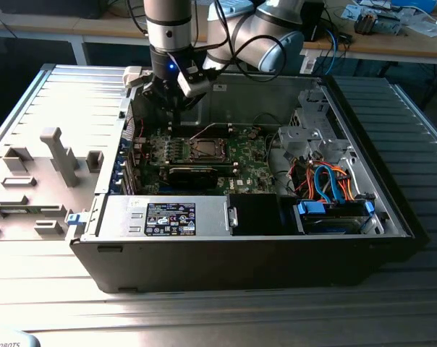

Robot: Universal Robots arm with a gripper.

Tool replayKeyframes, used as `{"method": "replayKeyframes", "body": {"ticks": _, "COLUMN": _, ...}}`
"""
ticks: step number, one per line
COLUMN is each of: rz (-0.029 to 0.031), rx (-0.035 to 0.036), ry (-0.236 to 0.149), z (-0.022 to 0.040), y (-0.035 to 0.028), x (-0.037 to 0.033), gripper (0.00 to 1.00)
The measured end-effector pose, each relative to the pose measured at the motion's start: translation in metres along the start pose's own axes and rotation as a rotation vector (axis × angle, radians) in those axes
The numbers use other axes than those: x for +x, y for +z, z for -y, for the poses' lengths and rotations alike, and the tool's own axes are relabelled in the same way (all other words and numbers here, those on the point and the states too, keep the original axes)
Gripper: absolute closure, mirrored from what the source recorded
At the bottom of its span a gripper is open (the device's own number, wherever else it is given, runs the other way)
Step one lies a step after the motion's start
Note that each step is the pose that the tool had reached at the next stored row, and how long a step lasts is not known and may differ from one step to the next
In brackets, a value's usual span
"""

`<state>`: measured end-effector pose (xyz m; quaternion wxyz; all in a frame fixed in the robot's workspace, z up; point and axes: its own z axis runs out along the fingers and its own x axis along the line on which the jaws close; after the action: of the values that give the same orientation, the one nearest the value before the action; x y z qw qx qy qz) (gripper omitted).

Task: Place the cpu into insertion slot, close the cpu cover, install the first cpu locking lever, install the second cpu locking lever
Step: 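Install the first cpu locking lever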

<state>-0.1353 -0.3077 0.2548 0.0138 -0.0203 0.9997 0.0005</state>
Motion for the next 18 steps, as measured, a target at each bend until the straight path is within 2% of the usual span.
{"method": "replayKeyframes", "body": {"ticks": 5, "rz": -0.0005, "rx": 0.0004, "ry": 0.000, "z": 0.0001, "y": 0.0001, "x": 0.0000, "gripper": 0.89}}
{"method": "replayKeyframes", "body": {"ticks": 7, "rz": -0.0003, "rx": 0.0004, "ry": 0.000, "z": 0.0003, "y": 0.0017, "x": -0.0062, "gripper": 0.89}}
{"method": "replayKeyframes", "body": {"ticks": 9, "rz": -0.0004, "rx": 0.0005, "ry": 0.000, "z": 0.0007, "y": 0.0028, "x": -0.0172, "gripper": 0.89}}
{"method": "replayKeyframes", "body": {"ticks": 10, "rz": -0.0005, "rx": 0.0005, "ry": 0.000, "z": 0.0008, "y": 0.0030, "x": -0.0199, "gripper": 0.89}}
{"method": "replayKeyframes", "body": {"ticks": 14, "rz": -0.0003, "rx": 0.0003, "ry": 0.000, "z": 0.0011, "y": 0.0042, "x": -0.0270, "gripper": 0.89}}
{"method": "replayKeyframes", "body": {"ticks": 18, "rz": -0.0004, "rx": 0.0004, "ry": 0.000, "z": 0.0013, "y": 0.0088, "x": -0.0310, "gripper": 0.89}}
